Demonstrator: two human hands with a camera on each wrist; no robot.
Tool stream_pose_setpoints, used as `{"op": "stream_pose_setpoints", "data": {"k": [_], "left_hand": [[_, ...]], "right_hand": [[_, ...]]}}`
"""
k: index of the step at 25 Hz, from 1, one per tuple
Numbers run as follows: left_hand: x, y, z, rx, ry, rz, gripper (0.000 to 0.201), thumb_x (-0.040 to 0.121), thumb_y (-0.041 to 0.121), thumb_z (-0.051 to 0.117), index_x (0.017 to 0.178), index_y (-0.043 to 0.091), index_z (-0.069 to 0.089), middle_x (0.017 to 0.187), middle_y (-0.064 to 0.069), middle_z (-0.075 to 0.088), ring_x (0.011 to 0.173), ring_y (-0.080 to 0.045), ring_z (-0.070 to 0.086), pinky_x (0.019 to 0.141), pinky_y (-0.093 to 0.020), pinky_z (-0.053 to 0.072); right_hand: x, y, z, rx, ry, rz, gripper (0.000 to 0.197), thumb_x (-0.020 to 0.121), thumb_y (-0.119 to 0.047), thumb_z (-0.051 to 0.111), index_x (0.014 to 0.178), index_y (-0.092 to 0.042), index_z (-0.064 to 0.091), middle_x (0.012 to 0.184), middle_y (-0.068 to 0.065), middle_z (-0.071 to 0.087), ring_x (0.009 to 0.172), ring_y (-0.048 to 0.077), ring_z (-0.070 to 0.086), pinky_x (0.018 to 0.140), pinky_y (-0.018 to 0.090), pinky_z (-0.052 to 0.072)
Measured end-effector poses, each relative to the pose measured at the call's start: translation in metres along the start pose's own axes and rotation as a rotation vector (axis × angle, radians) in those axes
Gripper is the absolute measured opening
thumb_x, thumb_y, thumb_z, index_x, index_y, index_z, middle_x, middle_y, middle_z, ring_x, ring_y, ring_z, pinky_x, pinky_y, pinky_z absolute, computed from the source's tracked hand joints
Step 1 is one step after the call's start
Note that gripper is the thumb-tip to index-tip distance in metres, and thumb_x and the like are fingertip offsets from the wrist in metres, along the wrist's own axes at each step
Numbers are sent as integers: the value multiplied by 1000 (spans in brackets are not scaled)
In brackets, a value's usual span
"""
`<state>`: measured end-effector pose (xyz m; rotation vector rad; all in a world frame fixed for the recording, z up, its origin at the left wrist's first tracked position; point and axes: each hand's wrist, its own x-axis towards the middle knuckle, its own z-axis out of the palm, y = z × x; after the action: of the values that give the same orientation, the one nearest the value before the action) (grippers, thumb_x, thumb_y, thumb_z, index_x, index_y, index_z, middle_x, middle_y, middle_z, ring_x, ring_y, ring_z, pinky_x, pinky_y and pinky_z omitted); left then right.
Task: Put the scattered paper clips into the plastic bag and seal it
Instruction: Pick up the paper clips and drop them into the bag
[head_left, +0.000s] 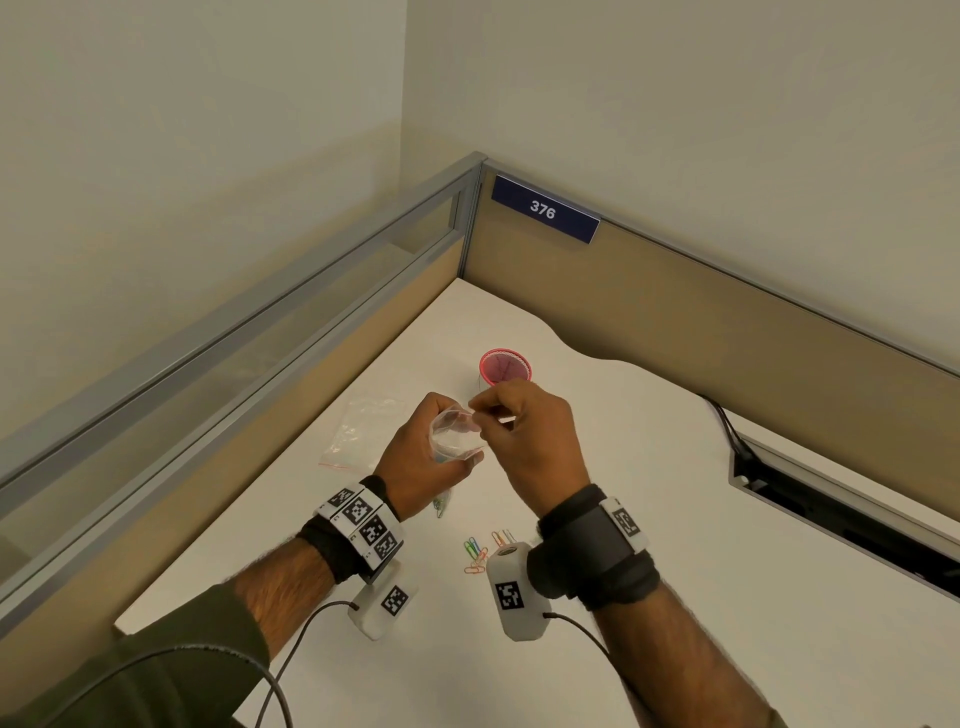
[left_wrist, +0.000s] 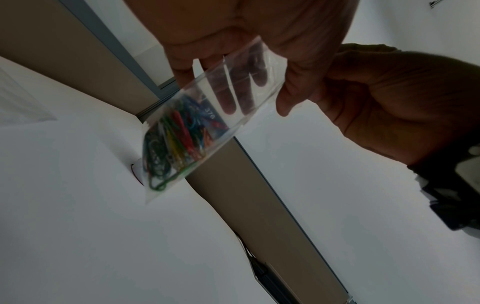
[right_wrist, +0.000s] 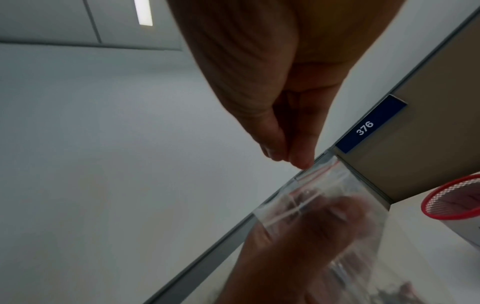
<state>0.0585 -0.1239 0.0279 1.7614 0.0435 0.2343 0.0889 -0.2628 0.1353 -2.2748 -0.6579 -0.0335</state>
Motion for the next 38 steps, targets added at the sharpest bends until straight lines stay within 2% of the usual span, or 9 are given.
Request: {"op": "stream_pose_setpoints", "data": {"k": [5,8,12,19,22,25,29,34,38], "left_hand": [[-3,-3,-3,-28,11,-3,42,81,17,79,109,32,52,115,7,68,118,-11,63,100,-30,52],[-4,-4,-8,-38,28,-11,42,82,11,79,113,22,53,114,7,69,118,-9,63,99,-25,50],[-7,-4,-12,-34,48,-12,42,83,9,79,111,24,53,114,4,69,117,-9,63,98,-21,48],[-7,-4,-14,-36,53,-3,41,80,17,78,109,28,53,114,6,69,117,-9,63,103,-34,51],[-7,-3,-13,-16,52,1,41,80,20,78,110,28,52,113,9,69,116,-7,63,103,-33,51],[-7,-2,-13,-20,51,-2,42,78,21,78,111,26,52,113,10,69,116,-7,63,103,-33,51],[-7,-1,-16,-23,63,5,42,79,19,78,112,23,52,113,7,69,115,-6,64,104,-32,50],[-6,-1,-17,-47,63,-5,42,78,19,77,111,22,52,113,7,69,115,-7,64,101,-31,51],[-7,-2,-14,-44,54,-11,42,77,22,77,111,23,52,113,6,69,115,-7,63,100,-30,52]], "right_hand": [[-4,54,-9,83,111,132,9,86,-10,65,91,-16,71,88,-3,68,80,15,65,77,28,56],[-26,120,19,-174,-115,339,13,86,-12,63,96,-15,71,101,3,69,91,18,64,86,31,53],[-70,168,66,-341,-397,482,29,91,-13,55,120,-16,60,124,6,56,116,23,54,100,29,45],[-79,154,104,-379,-484,316,24,94,-16,47,110,-13,64,115,7,55,109,26,52,92,33,47],[-73,148,106,-312,-469,264,32,90,-26,55,120,-17,61,122,3,53,116,22,47,97,33,45],[-76,143,113,-332,-588,131,34,86,-29,63,119,-19,60,123,1,51,113,22,46,96,33,44],[-87,155,105,-410,-563,13,20,93,-20,49,106,-16,64,113,3,57,108,24,51,88,31,46],[-89,177,71,-314,-409,258,21,90,-29,58,110,-23,64,112,-4,56,108,17,53,87,23,44],[-94,179,66,-330,-469,437,58,69,-54,75,114,-22,60,112,-2,51,107,19,49,85,25,42]]}}
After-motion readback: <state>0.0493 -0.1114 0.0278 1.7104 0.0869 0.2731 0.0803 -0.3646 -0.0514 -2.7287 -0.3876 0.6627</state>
